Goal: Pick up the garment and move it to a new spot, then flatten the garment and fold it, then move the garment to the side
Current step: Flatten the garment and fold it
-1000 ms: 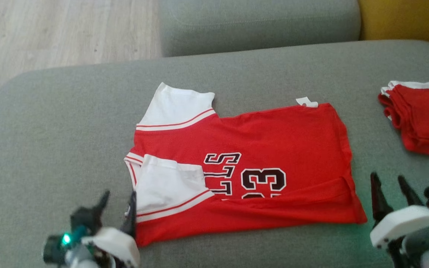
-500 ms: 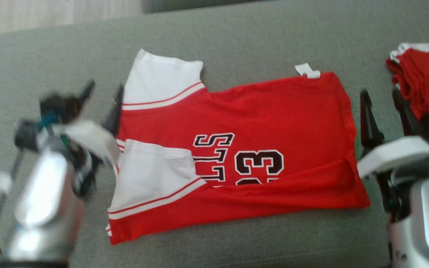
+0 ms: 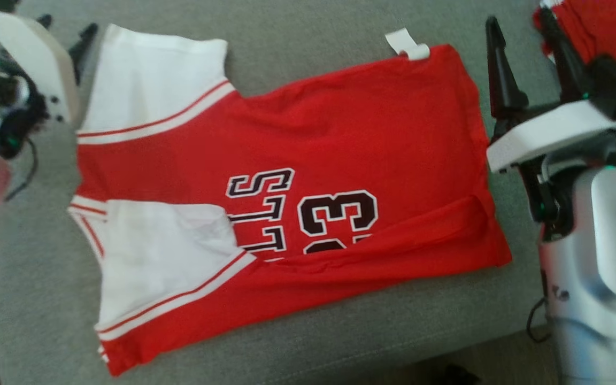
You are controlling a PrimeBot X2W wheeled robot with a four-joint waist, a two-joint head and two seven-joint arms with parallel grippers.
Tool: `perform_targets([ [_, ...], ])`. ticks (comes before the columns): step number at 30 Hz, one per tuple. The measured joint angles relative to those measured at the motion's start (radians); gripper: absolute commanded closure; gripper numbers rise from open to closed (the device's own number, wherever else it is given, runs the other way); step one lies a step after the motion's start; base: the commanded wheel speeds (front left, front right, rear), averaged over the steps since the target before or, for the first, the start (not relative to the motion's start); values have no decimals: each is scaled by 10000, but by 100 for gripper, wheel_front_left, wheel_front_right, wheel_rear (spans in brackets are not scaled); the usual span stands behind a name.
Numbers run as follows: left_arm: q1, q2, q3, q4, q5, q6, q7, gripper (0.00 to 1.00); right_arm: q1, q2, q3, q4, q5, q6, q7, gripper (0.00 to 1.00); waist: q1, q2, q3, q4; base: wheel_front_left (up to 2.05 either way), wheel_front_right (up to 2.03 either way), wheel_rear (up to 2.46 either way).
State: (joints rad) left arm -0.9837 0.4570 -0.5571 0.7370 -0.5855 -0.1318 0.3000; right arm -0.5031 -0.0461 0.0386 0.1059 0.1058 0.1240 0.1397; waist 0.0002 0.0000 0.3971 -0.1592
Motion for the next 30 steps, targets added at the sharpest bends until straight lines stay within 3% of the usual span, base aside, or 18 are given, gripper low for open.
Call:
perform_targets([
  [9,-1096,328,-1078,1145,-941,0,694,0,-504,-8,194,0,84,0,-84,0,1,0,904,-576,0,0,0],
  [20,-1502,387,-2127,1076,-2355,4,917,0,-638,-8,163,165,71,0,-105,0,-2,0,1066,-595,0,0,0],
  [21,-1515,387,-2219,1047,-2460,4,938,62,-639,-8,132,198,69,0,-105,0,-2,0,1061,-569,0,0,0],
  [22,-1537,387,-2366,1024,-2552,4,941,100,-641,-10,102,234,52,0,-102,0,-2,0,1051,-533,0,0,0],
  [30,-1533,198,-2796,1068,-2826,-2,-414,100,-867,-84,-234,690,-140,0,228,0,-2,0,789,-126,0,0,0],
])
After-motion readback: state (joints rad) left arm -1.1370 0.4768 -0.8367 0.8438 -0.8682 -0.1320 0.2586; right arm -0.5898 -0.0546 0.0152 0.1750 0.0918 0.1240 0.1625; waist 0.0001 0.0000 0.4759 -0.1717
